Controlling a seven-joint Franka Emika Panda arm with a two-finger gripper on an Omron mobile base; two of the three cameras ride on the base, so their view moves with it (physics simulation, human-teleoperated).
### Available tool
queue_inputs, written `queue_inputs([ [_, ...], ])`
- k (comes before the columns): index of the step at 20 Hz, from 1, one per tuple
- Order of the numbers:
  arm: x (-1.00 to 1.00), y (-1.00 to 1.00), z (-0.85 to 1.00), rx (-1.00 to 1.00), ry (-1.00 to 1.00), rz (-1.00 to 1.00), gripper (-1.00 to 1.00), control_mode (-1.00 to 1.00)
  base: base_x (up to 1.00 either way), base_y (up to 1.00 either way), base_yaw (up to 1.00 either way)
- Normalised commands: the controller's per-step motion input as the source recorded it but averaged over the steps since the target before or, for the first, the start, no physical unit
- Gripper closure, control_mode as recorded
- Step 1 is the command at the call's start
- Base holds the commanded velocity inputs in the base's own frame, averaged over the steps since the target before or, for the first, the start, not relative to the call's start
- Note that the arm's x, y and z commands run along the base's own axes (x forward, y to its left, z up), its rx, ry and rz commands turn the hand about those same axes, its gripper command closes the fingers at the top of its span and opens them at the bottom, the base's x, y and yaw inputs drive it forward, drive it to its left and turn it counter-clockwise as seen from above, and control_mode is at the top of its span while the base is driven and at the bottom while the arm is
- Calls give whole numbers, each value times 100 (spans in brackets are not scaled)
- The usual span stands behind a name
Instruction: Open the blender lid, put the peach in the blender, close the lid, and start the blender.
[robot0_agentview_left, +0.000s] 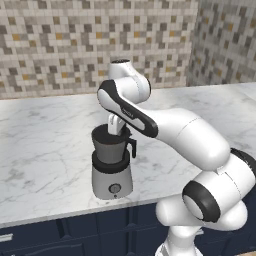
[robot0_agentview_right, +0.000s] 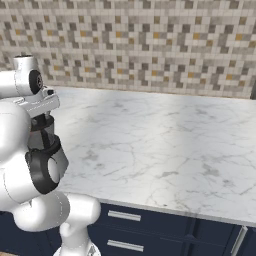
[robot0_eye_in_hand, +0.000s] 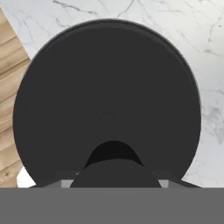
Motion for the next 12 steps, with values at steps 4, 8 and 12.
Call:
queue_inputs([
  [4, 0, 0, 0, 0, -2, 0, -100, -100, 0, 0, 0],
  [8, 0, 0, 0, 0, -4, 0, -100, -100, 0, 0, 0],
  [12, -3, 0, 9, 0, -2, 0, -100, -100, 0, 0, 0],
])
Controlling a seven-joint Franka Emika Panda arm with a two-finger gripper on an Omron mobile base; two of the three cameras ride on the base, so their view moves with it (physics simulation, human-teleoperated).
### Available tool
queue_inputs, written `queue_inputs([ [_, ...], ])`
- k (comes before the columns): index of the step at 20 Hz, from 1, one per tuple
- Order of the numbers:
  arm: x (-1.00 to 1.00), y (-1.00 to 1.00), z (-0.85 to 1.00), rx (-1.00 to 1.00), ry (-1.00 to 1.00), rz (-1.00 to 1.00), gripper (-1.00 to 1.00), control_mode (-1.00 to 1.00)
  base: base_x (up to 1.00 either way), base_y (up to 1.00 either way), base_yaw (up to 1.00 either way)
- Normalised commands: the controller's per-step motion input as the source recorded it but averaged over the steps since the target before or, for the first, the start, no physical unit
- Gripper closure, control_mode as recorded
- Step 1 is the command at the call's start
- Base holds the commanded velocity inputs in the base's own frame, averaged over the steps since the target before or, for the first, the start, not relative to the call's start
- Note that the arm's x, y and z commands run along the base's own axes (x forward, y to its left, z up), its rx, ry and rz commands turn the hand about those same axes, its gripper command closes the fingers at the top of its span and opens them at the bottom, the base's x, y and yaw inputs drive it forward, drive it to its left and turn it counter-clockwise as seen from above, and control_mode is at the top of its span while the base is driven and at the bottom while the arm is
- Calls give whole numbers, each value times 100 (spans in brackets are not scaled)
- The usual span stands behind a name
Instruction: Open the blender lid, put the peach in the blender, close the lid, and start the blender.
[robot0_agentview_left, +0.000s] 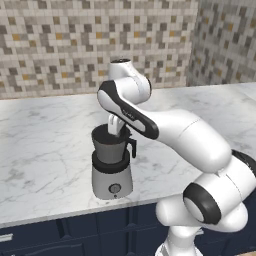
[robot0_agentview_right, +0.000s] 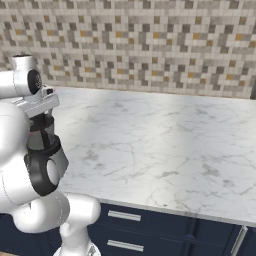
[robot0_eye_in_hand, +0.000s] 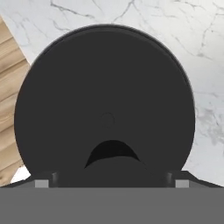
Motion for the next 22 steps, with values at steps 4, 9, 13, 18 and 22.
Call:
queue_inputs([
  [4, -13, -1, 34, 0, -6, 0, -100, -100, 0, 0, 0],
  [9, -36, -6, 71, 0, -16, 0, -100, -100, 0, 0, 0],
  [13, -75, -15, 28, 1, -26, -3, -100, -100, 0, 0, 0],
  [18, -100, -2, -31, 2, -38, -18, -100, -100, 0, 0, 0],
  [22, -100, 0, -84, 3, -40, -37, -100, -100, 0, 0, 0],
])
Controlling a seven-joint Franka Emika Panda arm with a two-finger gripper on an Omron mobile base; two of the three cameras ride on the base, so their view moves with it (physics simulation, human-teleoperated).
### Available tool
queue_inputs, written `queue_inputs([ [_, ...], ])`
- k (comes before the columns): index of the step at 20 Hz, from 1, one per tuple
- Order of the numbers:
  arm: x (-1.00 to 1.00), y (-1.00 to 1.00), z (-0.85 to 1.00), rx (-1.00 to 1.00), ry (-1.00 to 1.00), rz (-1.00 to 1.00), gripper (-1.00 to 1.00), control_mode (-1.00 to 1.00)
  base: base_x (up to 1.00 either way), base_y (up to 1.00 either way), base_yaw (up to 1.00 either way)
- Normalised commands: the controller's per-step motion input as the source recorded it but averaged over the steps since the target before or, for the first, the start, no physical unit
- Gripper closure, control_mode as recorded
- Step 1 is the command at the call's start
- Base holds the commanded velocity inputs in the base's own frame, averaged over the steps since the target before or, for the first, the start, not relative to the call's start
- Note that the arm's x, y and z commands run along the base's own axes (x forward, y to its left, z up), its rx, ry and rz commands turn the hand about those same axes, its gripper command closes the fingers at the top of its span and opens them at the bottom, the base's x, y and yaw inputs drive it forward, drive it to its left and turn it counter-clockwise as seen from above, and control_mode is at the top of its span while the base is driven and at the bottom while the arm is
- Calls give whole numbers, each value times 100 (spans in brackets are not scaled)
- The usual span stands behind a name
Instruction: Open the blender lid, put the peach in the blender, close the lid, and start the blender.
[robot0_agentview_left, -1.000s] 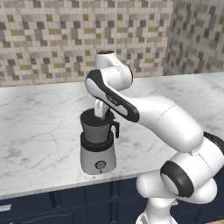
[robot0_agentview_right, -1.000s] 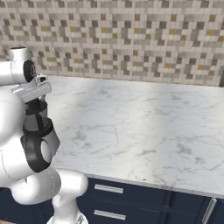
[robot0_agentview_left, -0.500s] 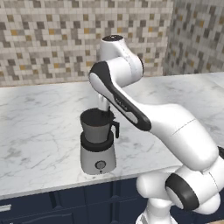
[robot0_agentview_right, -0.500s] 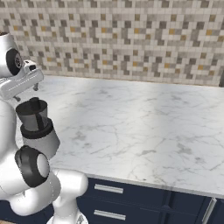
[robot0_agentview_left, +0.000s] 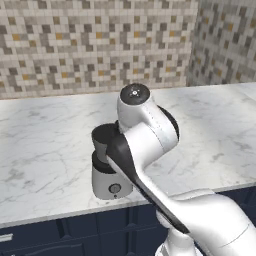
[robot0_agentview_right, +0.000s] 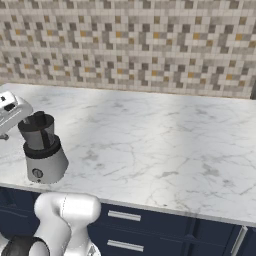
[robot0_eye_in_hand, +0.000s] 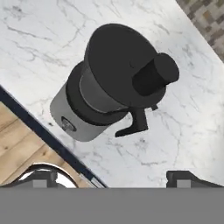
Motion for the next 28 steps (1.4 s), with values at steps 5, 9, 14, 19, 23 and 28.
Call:
queue_inputs([
  [5, -93, 0, -100, 3, -28, -55, -100, -100, 0, 0, 0],
  [9, -36, 0, -99, 2, -21, -61, -100, -100, 0, 0, 0],
  [14, 2, 0, -60, 0, -12, -44, -100, -100, 0, 0, 0],
  [19, 1, 4, -35, 0, -25, -26, -100, -100, 0, 0, 0],
  [23, 0, 13, -29, 2, -34, -22, -100, -100, 0, 0, 0],
  [28, 3, 4, -17, 5, -31, -19, -100, -100, 0, 0, 0],
])
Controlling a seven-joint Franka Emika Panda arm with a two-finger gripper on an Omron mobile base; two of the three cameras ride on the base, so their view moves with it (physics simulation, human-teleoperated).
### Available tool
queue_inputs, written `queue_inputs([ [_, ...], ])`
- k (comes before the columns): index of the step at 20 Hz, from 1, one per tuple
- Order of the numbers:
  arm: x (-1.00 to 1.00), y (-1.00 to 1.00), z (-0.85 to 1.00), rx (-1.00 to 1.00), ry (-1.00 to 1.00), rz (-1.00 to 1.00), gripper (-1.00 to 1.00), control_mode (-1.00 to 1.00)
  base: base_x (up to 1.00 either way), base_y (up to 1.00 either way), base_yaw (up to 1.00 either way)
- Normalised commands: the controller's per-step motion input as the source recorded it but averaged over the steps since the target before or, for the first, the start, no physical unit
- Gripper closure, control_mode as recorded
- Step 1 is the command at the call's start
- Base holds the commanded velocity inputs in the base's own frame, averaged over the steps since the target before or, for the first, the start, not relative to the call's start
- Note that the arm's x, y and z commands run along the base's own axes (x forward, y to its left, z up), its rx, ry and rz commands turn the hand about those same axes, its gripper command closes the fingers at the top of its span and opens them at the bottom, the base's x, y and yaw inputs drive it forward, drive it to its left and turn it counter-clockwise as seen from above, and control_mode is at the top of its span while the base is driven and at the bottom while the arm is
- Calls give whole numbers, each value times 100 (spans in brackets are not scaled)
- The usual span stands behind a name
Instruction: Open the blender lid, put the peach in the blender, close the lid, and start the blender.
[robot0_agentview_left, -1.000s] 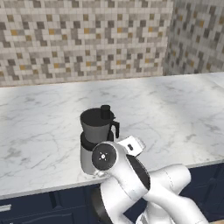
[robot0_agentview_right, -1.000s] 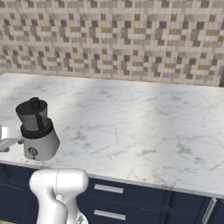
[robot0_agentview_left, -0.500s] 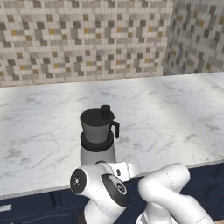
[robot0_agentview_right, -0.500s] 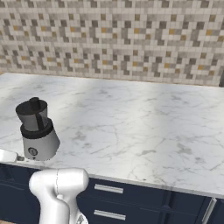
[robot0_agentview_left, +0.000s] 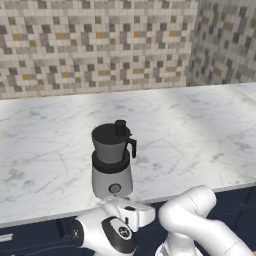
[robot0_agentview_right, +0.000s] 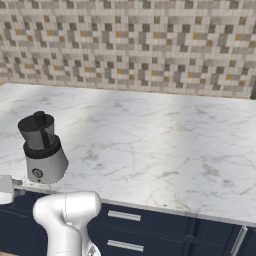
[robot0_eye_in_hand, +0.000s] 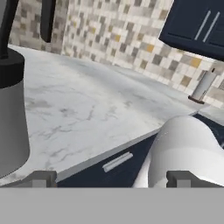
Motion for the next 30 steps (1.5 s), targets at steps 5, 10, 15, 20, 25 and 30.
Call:
queue_inputs([
  [5, 11, 1, -2, 6, -19, -14, -100, -100, 0, 0, 0],
  [10, 12, 0, -1, 4, -6, -6, -100, -100, 0, 0, 0],
  [15, 10, 1, -23, 1, -2, -2, -100, -100, 0, 0, 0],
  [20, 12, 11, -23, 0, -1, 0, -100, -100, 0, 0, 0],
  [25, 16, 13, -19, 0, 0, 0, -100, -100, 0, 0, 0],
  [30, 7, 6, -20, 0, -1, 0, -100, -100, 0, 0, 0],
])
